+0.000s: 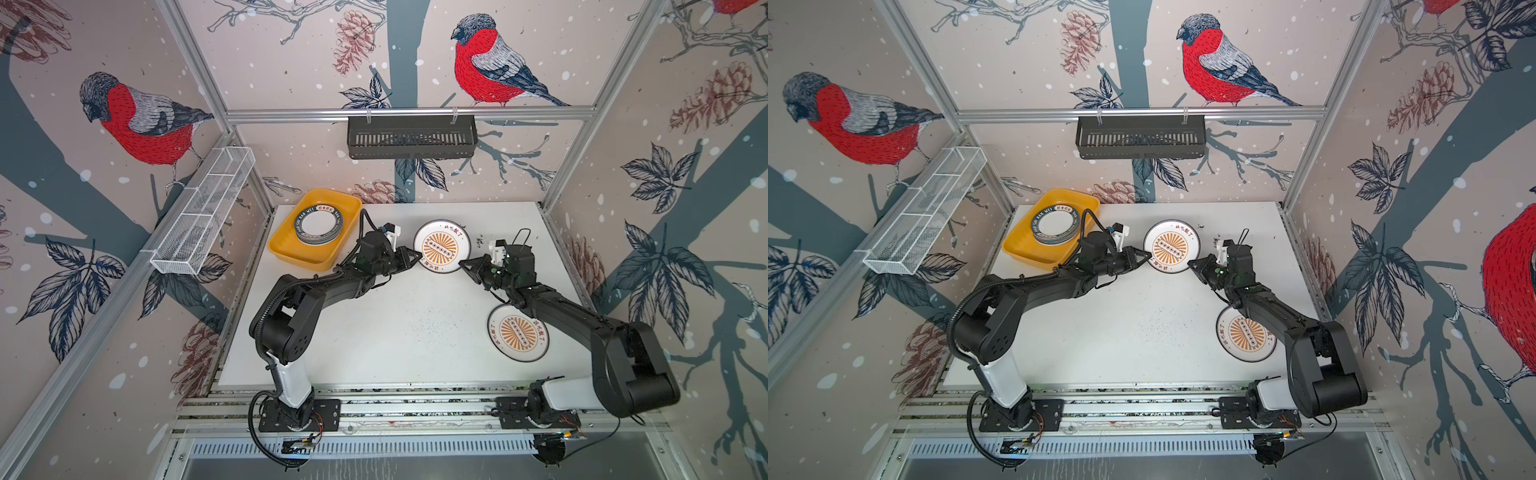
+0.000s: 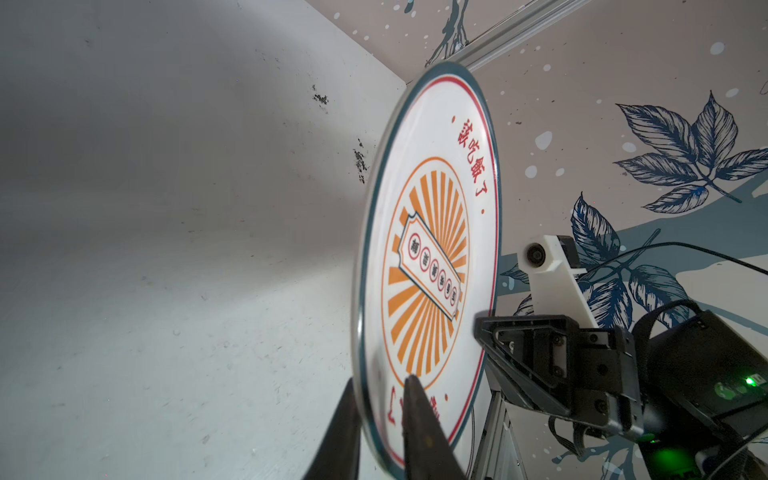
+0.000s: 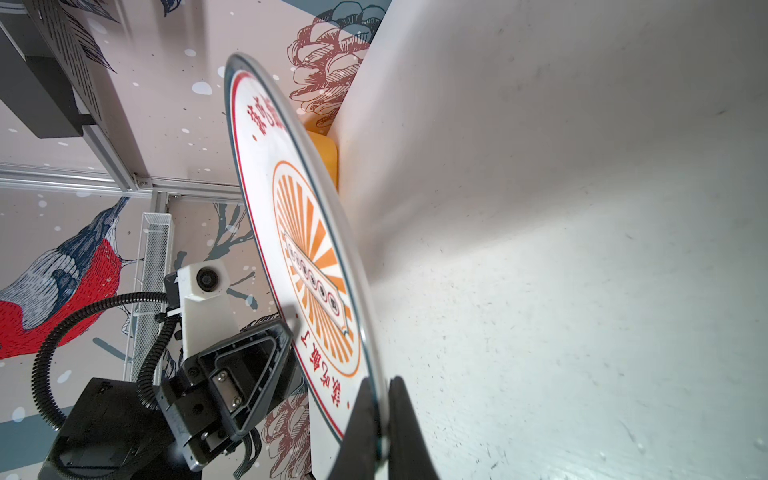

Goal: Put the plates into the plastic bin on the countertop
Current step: 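Grip the upright plate's rim with the left gripper while the right releases it, then carry the plate toward the yellow bin with the left gripper while the right draws back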

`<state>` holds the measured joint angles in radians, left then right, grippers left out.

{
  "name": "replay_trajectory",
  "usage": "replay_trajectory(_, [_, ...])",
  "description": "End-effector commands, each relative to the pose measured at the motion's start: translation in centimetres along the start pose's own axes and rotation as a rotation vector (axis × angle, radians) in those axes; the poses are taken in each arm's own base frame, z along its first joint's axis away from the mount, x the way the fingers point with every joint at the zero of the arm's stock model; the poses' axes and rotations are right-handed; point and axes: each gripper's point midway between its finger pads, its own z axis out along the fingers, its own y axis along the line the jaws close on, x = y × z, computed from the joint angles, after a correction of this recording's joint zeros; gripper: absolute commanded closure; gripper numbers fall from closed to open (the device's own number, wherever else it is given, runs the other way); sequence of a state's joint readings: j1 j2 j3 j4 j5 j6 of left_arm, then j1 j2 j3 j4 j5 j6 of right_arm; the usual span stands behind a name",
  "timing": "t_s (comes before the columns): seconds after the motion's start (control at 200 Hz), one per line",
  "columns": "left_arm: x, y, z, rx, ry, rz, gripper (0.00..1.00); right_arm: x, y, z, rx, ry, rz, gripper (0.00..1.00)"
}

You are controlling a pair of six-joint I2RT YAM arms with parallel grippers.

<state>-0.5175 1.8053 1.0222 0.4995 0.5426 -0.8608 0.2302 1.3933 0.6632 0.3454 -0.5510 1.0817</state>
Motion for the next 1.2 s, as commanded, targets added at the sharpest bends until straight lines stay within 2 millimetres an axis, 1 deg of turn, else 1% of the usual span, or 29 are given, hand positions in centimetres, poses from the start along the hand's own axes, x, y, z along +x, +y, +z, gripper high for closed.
replay_trajectory(0.0, [-1.3, -1.7, -0.3, 0.072, -0.051, 0.016, 0.87, -0.2, 1.2, -0.1, -0.037, -0.016, -0.03, 0.97])
replay_trajectory(0.04, [-1.5, -1.7, -0.4, 0.069, -0.061, 0.012, 0.89, -0.3, 1.3, -0.1, -0.038, -0.021, -0.035, 0.96])
replay_trajectory(0.075, [-1.6, -1.7, -0.5, 0.066, -0.066, 0.002, 0.92, -0.3, 1.5, -0.2, -0.044, -0.025, -0.045, 0.93])
replay_trajectory(0.095, [-1.7, -1.6, -0.5, 0.065, -0.068, -0.003, 0.92, -0.3, 1.6, -0.2, -0.044, -0.028, -0.048, 0.88])
replay_trajectory(0.165, [-2.0, -1.5, -0.7, 0.066, -0.074, -0.029, 0.96, -0.4, 1.9, -0.3, -0.046, -0.043, -0.065, 0.75])
replay_trajectory(0.2, [-2.2, -1.6, -0.8, 0.069, -0.075, -0.04, 0.97, -0.5, 2.2, -0.3, -0.046, -0.049, -0.073, 0.64])
replay_trajectory(0.23, [-2.3, -1.5, -1.0, 0.065, -0.076, -0.053, 0.97, -0.6, 2.3, -0.4, -0.045, -0.055, -0.081, 0.59])
replay_trajectory(0.255, [-2.5, -1.5, -1.1, 0.061, -0.077, -0.064, 1.0, -0.6, 2.4, -0.4, -0.045, -0.06, -0.089, 0.55])
replay_trajectory(0.33, [-2.9, -1.5, -1.6, 0.055, -0.084, -0.094, 1.0, -0.9, 2.9, -0.5, -0.051, -0.078, -0.106, 0.39])
replay_trajectory(0.395, [-3.3, -1.3, -2.1, 0.045, -0.094, -0.12, 1.0, -1.1, 3.3, -0.6, -0.055, -0.091, -0.123, 0.3])
replay_trajectory(0.45, [-3.7, -0.9, -2.7, 0.032, -0.104, -0.14, 1.0, -1.3, 3.7, -0.7, -0.059, -0.105, -0.141, 0.25])
replay_trajectory(0.47, [-3.9, -1.0, -2.9, 0.029, -0.11, -0.144, 1.0, -1.5, 4.0, -0.8, -0.063, -0.112, -0.15, 0.19])
replay_trajectory(0.49, [-4.0, -0.8, -3.1, 0.023, -0.112, -0.153, 1.0, -1.6, 4.2, -0.9, -0.067, -0.119, -0.161, 0.18])
replay_trajectory(0.535, [-4.5, -0.6, -3.7, 0.015, -0.124, -0.167, 1.0, -1.8, 4.6, -1.2, -0.066, -0.136, -0.184, 0.09])
replay_trajectory(0.56, [-4.8, -0.5, -4.0, 0.01, -0.13, -0.173, 1.0, -2.1, 5.0, -1.4, -0.069, -0.149, -0.202, 0.06])
replay_trajectory(0.595, [-5.2, -0.3, -4.6, 0.0, -0.14, -0.182, 1.0, -2.3, 5.5, -1.7, -0.069, -0.165, -0.226, 0.0])
replay_trajectory(0.63, [-5.7, -0.3, -5.2, -0.007, -0.155, -0.183, 1.0, -2.7, 5.8, -2.0, -0.064, -0.183, -0.248, 0.0])
replay_trajectory(0.645, [-5.3, 0.3, -5.5, -0.021, -0.151, -0.194, 1.0, -2.8, 6.1, -2.2, -0.064, -0.192, -0.258, 0.0])
replay_trajectory(0.665, [-5.4, 0.6, -5.8, -0.029, -0.156, -0.198, 1.0, -3.0, 6.5, -2.4, -0.067, -0.203, -0.278, 0.0])
replay_trajectory(0.7, [-5.8, 0.8, -6.5, -0.042, -0.169, -0.2, 1.0, -3.2, 6.6, -2.5, -0.056, -0.219, -0.301, 0.0])
replay_trajectory(0.715, [-5.9, 1.0, -6.7, -0.048, -0.173, -0.2, 1.0, -3.4, 7.5, -3.2, -0.07, -0.239, -0.318, 0.0])
replay_trajectory(0.735, [-6.1, 1.1, -7.1, -0.056, -0.179, -0.201, 1.0, -3.6, 7.9, -3.5, -0.072, -0.255, -0.336, 0.0])
replay_trajectory(0.871, [-7.4, 2.2, -9.6, -0.116, -0.23, -0.195, 1.0, -4.5, 10.0, -5.7, -0.083, -0.354, -0.433, 0.0])
replay_trajectory(0.971, [-8.4, 3.1, -11.6, -0.15, -0.274, -0.192, 1.0, -4.9, 11.4, -6.9, -0.096, -0.404, -0.488, 0.0])
replay_trajectory(1.011, [-8.8, 3.5, -12.4, -0.16, -0.287, -0.193, 1.0, -5.0, 12.0, -7.2, -0.111, -0.419, -0.504, 0.0])
replay_trajectory(1.081, [-9.4, 4.2, -13.7, -0.185, -0.311, -0.198, 1.0, -5.0, 13.6, -7.5, -0.146, -0.435, -0.542, 0.0])
replay_trajectory(1.191, [-10.4, 5.2, -15.7, -0.229, -0.345, -0.195, 1.0, -4.3, 16.1, -7.1, -0.194, -0.43, -0.616, 0.0])
